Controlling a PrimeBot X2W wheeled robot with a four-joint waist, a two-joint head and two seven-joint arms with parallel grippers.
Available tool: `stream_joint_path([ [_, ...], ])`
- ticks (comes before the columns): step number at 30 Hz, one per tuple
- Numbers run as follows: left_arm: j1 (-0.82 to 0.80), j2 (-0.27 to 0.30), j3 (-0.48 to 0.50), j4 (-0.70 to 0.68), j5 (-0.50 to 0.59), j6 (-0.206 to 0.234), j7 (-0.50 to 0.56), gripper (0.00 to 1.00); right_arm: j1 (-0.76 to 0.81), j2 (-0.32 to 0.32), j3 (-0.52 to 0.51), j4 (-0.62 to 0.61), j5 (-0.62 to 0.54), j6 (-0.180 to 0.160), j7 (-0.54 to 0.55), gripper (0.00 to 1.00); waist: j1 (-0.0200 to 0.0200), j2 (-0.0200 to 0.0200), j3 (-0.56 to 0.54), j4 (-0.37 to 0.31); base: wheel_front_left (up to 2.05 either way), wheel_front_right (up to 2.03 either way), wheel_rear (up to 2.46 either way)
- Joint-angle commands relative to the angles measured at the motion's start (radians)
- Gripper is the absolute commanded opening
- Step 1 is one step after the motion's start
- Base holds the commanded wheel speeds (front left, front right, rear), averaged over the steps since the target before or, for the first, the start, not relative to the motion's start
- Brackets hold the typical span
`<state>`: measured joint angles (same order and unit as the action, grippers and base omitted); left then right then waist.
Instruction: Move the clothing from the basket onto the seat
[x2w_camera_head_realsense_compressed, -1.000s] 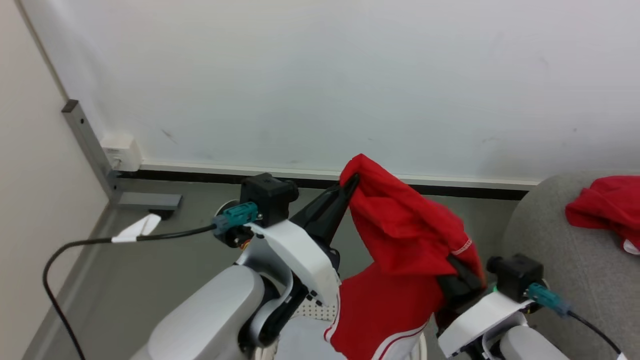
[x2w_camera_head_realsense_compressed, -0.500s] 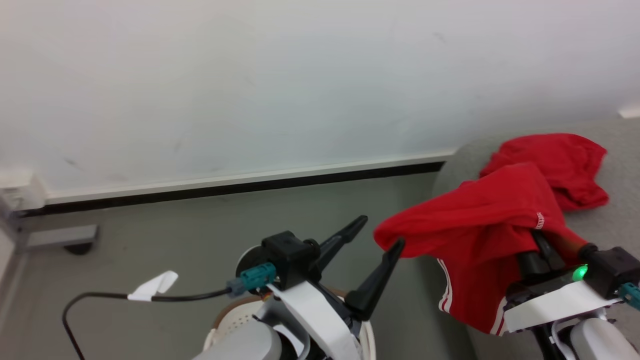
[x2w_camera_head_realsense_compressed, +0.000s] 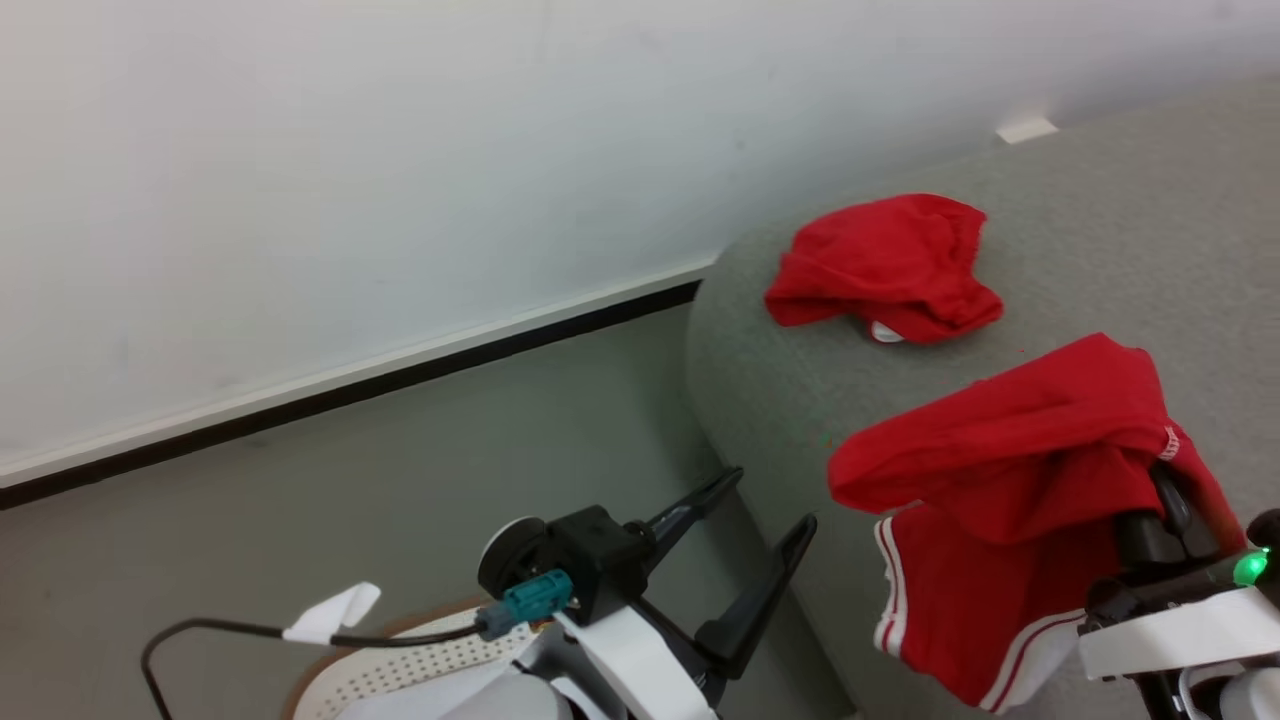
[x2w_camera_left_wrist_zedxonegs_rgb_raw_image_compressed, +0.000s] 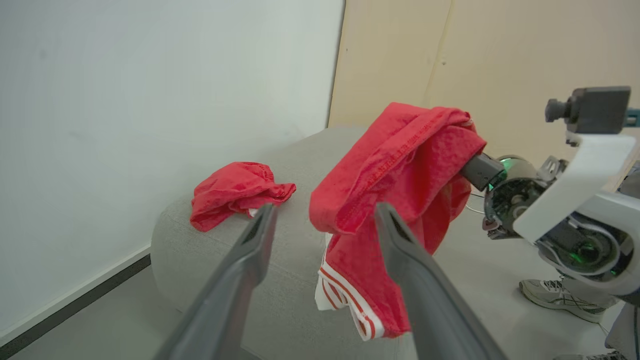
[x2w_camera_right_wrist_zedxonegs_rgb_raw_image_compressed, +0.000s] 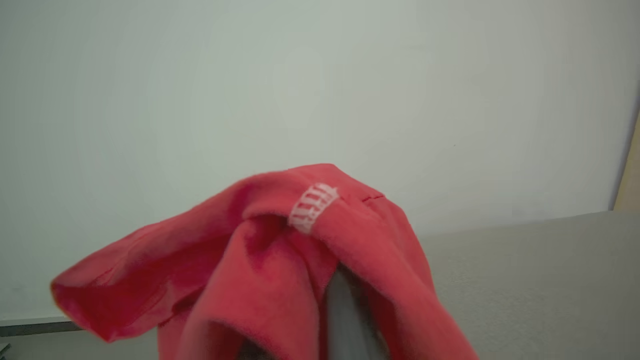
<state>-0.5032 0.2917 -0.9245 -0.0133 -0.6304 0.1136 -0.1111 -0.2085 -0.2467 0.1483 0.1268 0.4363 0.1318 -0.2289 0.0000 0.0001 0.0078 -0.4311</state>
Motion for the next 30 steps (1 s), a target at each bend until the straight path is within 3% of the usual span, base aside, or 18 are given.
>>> stream_joint_path([
  [1,0.013,0.008,-0.004,0.008,0.013,-0.001,-0.011,1.00,0.015,-0.001,-0.006,-0.009,-0.002,-0.002,-0.001,0.00,0.0000,-0.0001,0.016,-0.037,0.00,0.00,0.00],
  [7,0.015,-0.008,-0.011,0.069,0.015,-0.012,-0.050,1.00,0.059,0.012,-0.049,-0.076,-0.016,-0.002,0.028,0.00,0.0000,-0.0001,0.042,-0.078,0.00,0.00,0.00],
  [17,-0.019,-0.020,-0.018,0.094,0.014,-0.024,-0.048,1.00,0.045,0.001,-0.084,-0.131,-0.020,-0.002,0.058,0.00,0.0000,-0.0001,0.082,-0.073,0.00,0.00,0.00],
  [24,-0.075,0.003,-0.012,0.070,0.038,-0.018,-0.005,1.00,-0.092,-0.056,-0.125,-0.140,0.004,-0.002,0.081,0.00,0.0000,-0.0001,0.207,-0.017,0.00,0.00,0.00],
  [30,-0.140,0.033,-0.004,0.034,0.058,-0.012,0.042,1.00,-0.240,-0.155,-0.218,-0.104,0.029,-0.002,0.079,0.00,0.0000,-0.0001,0.367,0.066,0.00,0.00,0.00],
])
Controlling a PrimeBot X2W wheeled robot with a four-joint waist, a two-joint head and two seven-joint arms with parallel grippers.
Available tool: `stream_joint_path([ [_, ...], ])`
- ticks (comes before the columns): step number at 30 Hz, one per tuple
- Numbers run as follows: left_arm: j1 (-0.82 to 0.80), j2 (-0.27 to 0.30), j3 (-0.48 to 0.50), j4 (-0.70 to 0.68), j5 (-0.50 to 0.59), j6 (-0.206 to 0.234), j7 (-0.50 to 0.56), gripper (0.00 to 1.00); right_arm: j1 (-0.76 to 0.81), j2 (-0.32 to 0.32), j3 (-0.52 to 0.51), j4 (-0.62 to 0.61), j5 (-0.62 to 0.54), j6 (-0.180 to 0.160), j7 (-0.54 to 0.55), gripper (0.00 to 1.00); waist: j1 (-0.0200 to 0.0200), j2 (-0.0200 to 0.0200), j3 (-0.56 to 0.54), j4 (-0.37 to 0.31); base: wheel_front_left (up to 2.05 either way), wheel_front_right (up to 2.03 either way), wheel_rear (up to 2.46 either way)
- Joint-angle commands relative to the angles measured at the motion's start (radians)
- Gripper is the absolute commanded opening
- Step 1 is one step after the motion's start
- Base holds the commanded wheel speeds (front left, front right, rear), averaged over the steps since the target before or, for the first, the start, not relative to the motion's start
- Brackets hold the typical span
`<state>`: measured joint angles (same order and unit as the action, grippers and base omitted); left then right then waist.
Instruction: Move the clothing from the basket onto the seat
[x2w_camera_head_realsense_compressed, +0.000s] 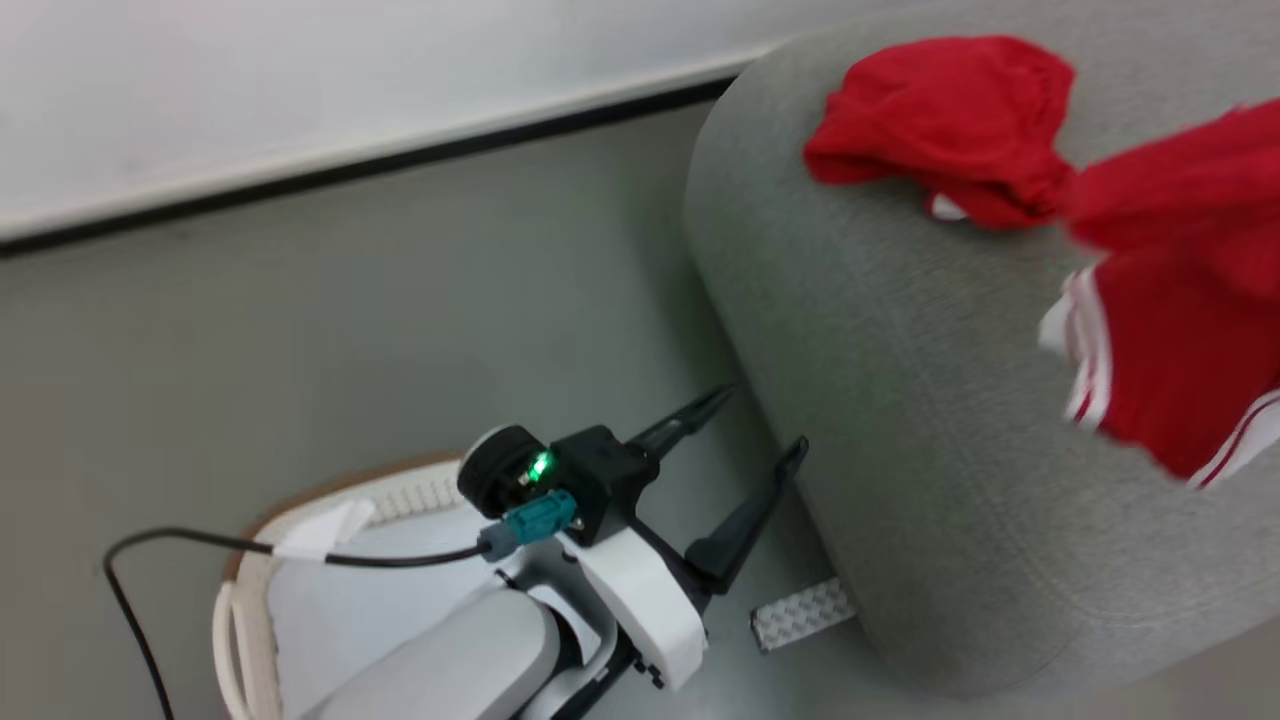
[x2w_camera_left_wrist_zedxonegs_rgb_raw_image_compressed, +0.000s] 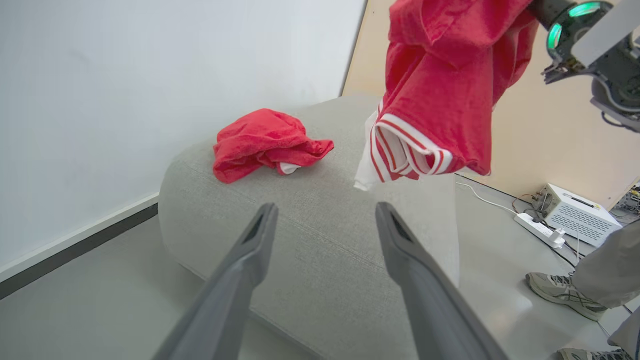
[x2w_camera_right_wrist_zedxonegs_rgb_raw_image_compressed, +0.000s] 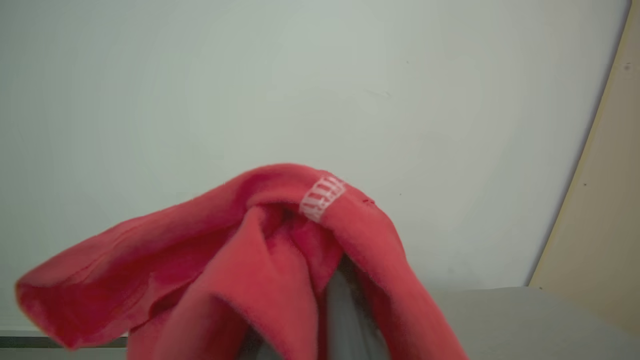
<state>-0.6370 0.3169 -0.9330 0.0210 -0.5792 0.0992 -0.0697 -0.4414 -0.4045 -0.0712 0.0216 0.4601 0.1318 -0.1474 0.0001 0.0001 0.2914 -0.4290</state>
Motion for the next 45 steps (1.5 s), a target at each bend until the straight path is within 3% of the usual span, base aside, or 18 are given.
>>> stream_joint_path([
  [1,-0.015,0.012,0.006,-0.005,0.012,0.003,0.007,1.00,-0.027,-0.019,-0.018,0.010,0.006,-0.002,0.001,0.00,-0.0001,-0.0001,0.108,0.078,0.00,0.00,0.00],
  [8,-0.058,0.049,0.010,-0.040,0.041,0.013,0.041,1.00,-0.161,-0.141,-0.136,0.120,0.047,-0.002,0.009,0.00,-0.0001,-0.0001,0.257,0.156,0.00,0.00,0.00],
  [12,-0.084,0.068,0.028,-0.063,0.052,0.024,0.050,1.00,-0.199,-0.222,-0.153,0.288,0.043,-0.002,0.017,0.00,-0.0001,-0.0001,0.330,0.196,0.00,0.00,0.00],
  [21,-0.115,0.067,0.042,-0.069,0.050,0.029,0.038,1.00,-0.264,-0.256,0.053,0.716,0.050,-0.002,0.092,0.00,-0.0001,-0.0001,0.382,0.244,0.00,0.00,0.00],
  [27,-0.103,0.067,0.050,-0.048,0.034,0.033,0.017,1.00,-0.310,-0.257,0.176,0.814,0.096,-0.002,0.085,0.00,-0.0001,-0.0001,0.341,0.241,0.00,0.00,0.00],
  [30,-0.084,0.065,0.052,-0.035,0.024,0.033,0.005,1.00,-0.319,-0.262,0.215,0.840,0.130,-0.002,0.078,1.00,-0.0001,-0.0001,0.301,0.236,0.00,0.00,0.00],
  [37,-0.030,0.061,0.063,0.017,-0.008,0.036,-0.047,1.00,-0.262,-0.298,0.319,0.838,0.189,-0.002,0.106,1.00,-0.0001,-0.0001,0.137,0.247,0.00,0.00,0.00],
  [45,0.087,0.091,0.124,0.041,-0.087,0.076,-0.113,1.00,-0.179,-0.360,0.403,0.702,0.199,-0.002,0.175,1.00,-0.0001,-0.0001,-0.084,0.278,0.00,0.00,0.00],
])
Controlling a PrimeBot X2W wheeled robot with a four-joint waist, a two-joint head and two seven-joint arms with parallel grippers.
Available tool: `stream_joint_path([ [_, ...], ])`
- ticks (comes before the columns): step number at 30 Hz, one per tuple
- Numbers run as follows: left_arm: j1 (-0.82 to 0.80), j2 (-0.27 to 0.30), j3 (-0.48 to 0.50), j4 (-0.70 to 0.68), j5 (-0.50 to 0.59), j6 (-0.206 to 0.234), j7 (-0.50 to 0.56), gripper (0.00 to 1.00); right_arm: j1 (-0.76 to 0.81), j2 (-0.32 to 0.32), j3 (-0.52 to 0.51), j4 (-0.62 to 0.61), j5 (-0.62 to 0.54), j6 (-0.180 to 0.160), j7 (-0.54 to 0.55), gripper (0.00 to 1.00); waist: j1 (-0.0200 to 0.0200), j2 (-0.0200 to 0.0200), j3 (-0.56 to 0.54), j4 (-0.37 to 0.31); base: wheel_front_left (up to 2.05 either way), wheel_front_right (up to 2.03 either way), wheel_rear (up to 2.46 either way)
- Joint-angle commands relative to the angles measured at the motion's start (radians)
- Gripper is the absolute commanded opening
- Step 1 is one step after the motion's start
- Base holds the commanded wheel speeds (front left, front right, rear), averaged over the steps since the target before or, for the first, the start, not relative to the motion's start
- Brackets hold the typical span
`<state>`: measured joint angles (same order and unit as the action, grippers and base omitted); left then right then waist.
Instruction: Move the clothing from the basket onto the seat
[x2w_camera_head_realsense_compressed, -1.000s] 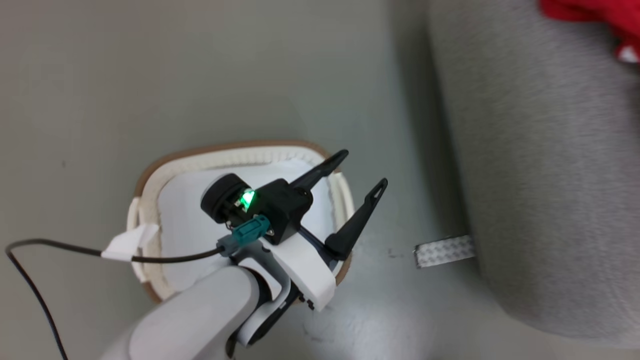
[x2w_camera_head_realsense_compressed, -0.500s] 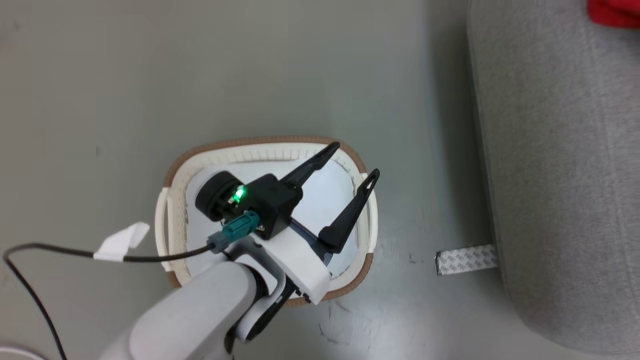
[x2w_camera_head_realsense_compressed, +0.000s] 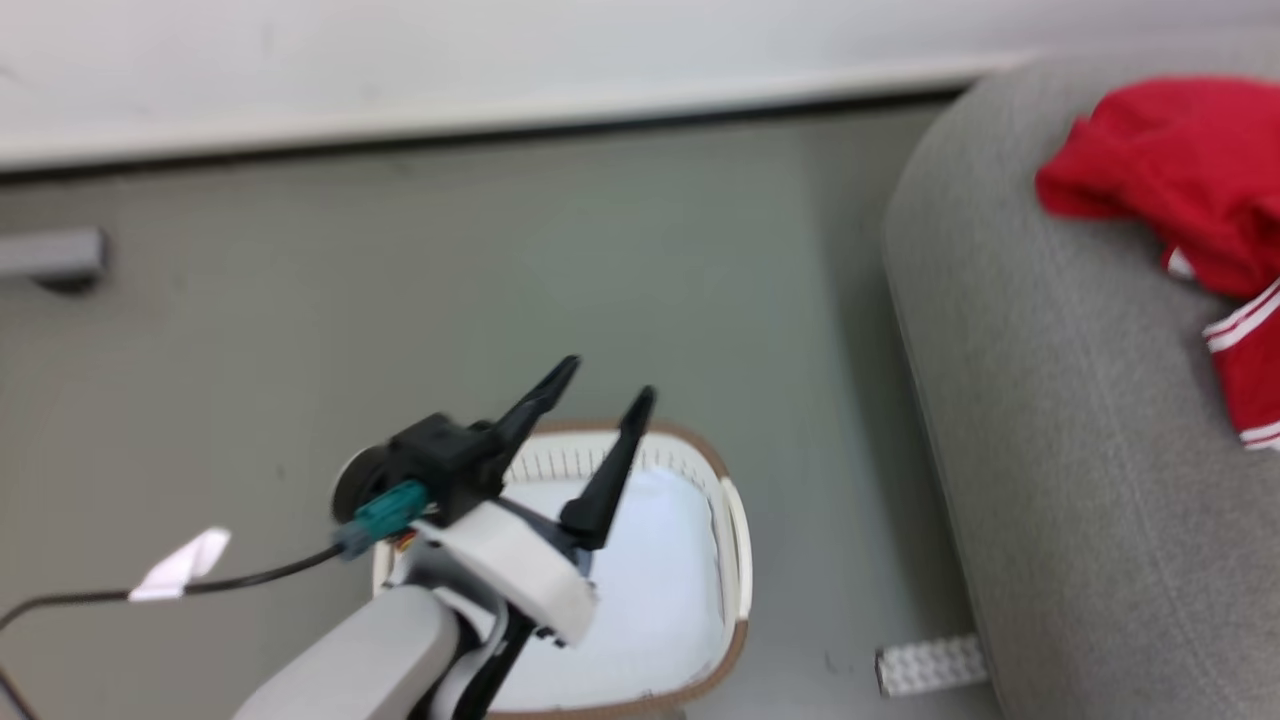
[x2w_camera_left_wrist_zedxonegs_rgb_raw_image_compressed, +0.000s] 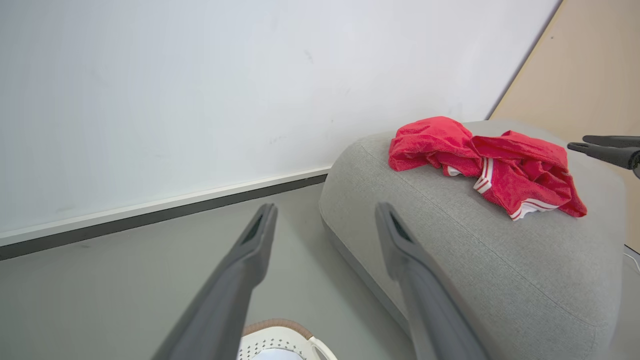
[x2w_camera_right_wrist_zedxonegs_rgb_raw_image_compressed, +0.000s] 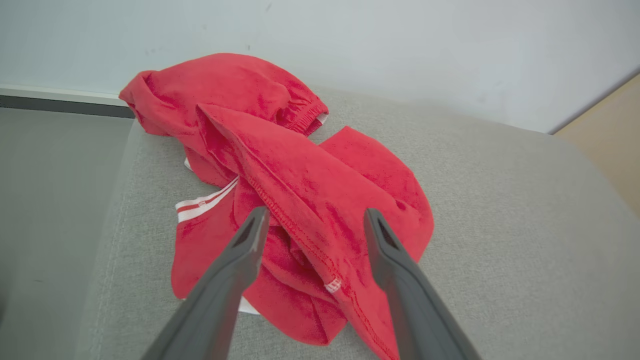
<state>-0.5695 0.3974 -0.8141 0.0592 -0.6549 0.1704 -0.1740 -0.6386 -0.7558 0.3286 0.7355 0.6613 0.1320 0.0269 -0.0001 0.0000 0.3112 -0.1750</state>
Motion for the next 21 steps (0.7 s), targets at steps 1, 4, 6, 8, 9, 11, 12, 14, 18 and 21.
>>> stream_joint_path([
  [1,0.035,0.018,0.017,0.003,-0.022,0.013,-0.016,1.00,0.026,-0.016,0.004,-0.045,-0.003,-0.003,-0.001,1.00,0.0001,0.0000,-0.130,0.030,0.00,0.00,0.00],
  [4,0.081,0.043,0.057,-0.007,-0.048,0.038,-0.033,1.00,0.057,-0.021,-0.007,-0.158,-0.007,-0.003,-0.001,1.00,0.0001,0.0000,-0.198,0.048,0.00,0.00,0.00],
  [6,0.109,0.060,0.091,-0.018,-0.069,0.058,-0.044,1.00,0.079,-0.011,-0.025,-0.243,-0.011,-0.003,0.004,1.00,0.0001,0.0000,-0.234,0.064,0.00,0.00,0.00],
  [8,0.137,0.078,0.131,-0.029,-0.091,0.087,-0.055,1.00,0.104,0.003,-0.056,-0.328,-0.025,-0.003,0.004,1.00,0.0001,0.0000,-0.262,0.080,0.00,0.00,0.00],
  [9,0.151,0.085,0.145,-0.037,-0.097,0.092,-0.060,1.00,0.118,0.015,-0.073,-0.370,-0.036,-0.003,-0.001,1.00,0.0001,0.0000,-0.275,0.088,0.00,0.00,0.00],
  [11,0.189,0.118,0.184,-0.066,-0.107,0.109,-0.070,1.00,0.173,0.070,-0.142,-0.498,-0.092,-0.003,-0.043,1.00,0.0001,0.0000,-0.302,0.110,0.00,0.00,0.00],
  [12,0.201,0.123,0.198,-0.080,-0.109,0.109,-0.073,1.00,0.203,0.099,-0.157,-0.535,-0.108,-0.003,-0.051,1.00,0.0001,0.0000,-0.311,0.117,0.00,0.00,0.00],
  [14,0.212,0.130,0.216,-0.097,-0.099,0.115,-0.079,1.00,0.229,0.128,-0.170,-0.573,-0.122,-0.003,-0.058,1.00,0.0001,0.0000,-0.317,0.125,0.00,0.00,0.00],
  [18,0.298,0.143,0.271,-0.129,-0.088,0.136,-0.090,1.00,0.340,0.253,-0.222,-0.704,-0.187,-0.003,-0.092,1.00,0.0001,0.0000,-0.334,0.151,0.00,0.00,0.00],
  [21,0.355,0.133,0.314,-0.138,-0.085,0.148,-0.091,1.00,0.429,0.344,-0.223,-0.740,-0.234,-0.003,-0.126,1.00,0.0001,0.0000,-0.341,0.162,0.00,0.00,0.00],
])
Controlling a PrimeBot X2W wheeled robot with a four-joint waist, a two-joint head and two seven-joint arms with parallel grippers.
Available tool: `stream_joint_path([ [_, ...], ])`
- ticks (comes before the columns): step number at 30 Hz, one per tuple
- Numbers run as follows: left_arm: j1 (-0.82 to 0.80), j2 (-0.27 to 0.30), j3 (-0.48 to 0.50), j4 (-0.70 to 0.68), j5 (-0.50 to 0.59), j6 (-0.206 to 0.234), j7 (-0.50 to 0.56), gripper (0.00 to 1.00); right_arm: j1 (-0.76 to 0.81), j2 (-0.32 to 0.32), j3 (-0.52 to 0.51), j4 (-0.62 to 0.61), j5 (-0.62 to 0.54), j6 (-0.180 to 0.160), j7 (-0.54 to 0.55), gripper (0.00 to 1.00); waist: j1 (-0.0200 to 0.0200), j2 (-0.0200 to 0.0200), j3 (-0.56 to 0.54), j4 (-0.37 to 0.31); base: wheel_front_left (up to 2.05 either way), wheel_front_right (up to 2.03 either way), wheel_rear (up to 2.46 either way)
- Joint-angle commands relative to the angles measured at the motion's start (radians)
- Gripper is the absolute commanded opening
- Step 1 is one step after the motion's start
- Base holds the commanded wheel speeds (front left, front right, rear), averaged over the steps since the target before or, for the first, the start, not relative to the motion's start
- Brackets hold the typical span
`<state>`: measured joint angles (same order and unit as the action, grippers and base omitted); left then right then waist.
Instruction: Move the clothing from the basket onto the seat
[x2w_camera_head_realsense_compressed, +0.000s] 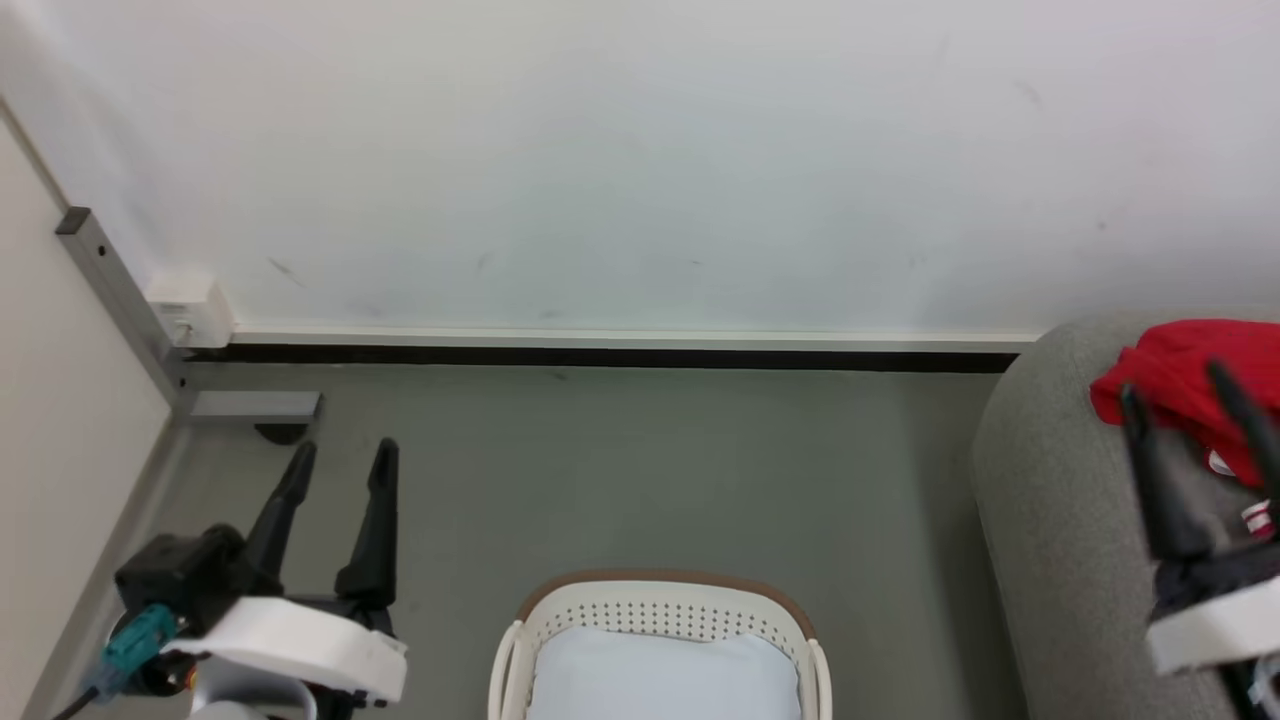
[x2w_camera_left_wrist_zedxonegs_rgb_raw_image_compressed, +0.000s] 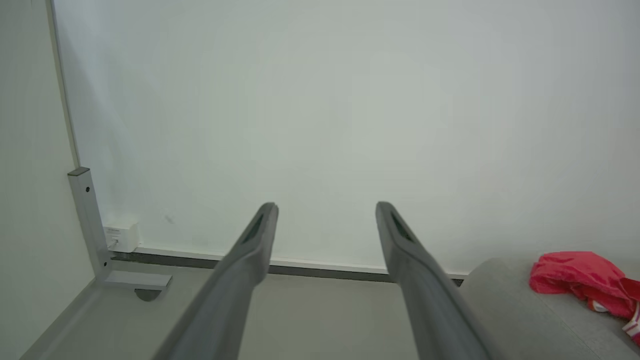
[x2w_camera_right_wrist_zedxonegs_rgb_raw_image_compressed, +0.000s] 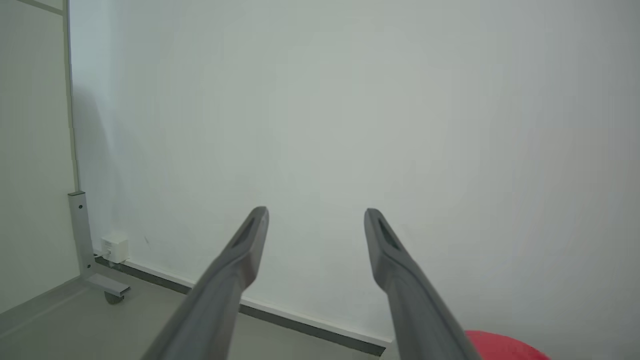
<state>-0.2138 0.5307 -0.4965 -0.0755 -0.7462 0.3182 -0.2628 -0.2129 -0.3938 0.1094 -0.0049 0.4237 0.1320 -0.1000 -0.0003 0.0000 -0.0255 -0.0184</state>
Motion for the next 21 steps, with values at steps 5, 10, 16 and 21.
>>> stream_joint_path([
  [5,0.094,-0.064,0.077,0.035,0.101,-0.023,-0.001,1.00,0.131,0.111,0.001,0.043,-0.046,-0.003,-0.064,1.00,0.0003,0.0000,-0.016,0.024,0.00,0.00,0.00],
  [10,0.161,-0.148,0.144,0.092,0.188,-0.094,-0.001,1.00,0.212,0.193,0.001,0.108,-0.100,-0.003,-0.129,1.00,0.0003,0.0000,-0.022,0.030,0.00,0.00,0.00],
  [16,0.185,-0.221,0.232,0.140,0.274,-0.179,-0.002,1.00,0.193,0.243,0.022,0.142,-0.135,-0.003,-0.157,1.00,0.0003,0.0000,-0.020,0.016,0.00,0.00,0.00],
  [21,0.190,-0.256,0.267,0.154,0.311,-0.214,-0.002,1.00,0.183,0.248,0.017,0.139,-0.144,-0.003,-0.159,1.00,0.0003,0.0000,-0.019,0.013,0.00,0.00,0.00],
])
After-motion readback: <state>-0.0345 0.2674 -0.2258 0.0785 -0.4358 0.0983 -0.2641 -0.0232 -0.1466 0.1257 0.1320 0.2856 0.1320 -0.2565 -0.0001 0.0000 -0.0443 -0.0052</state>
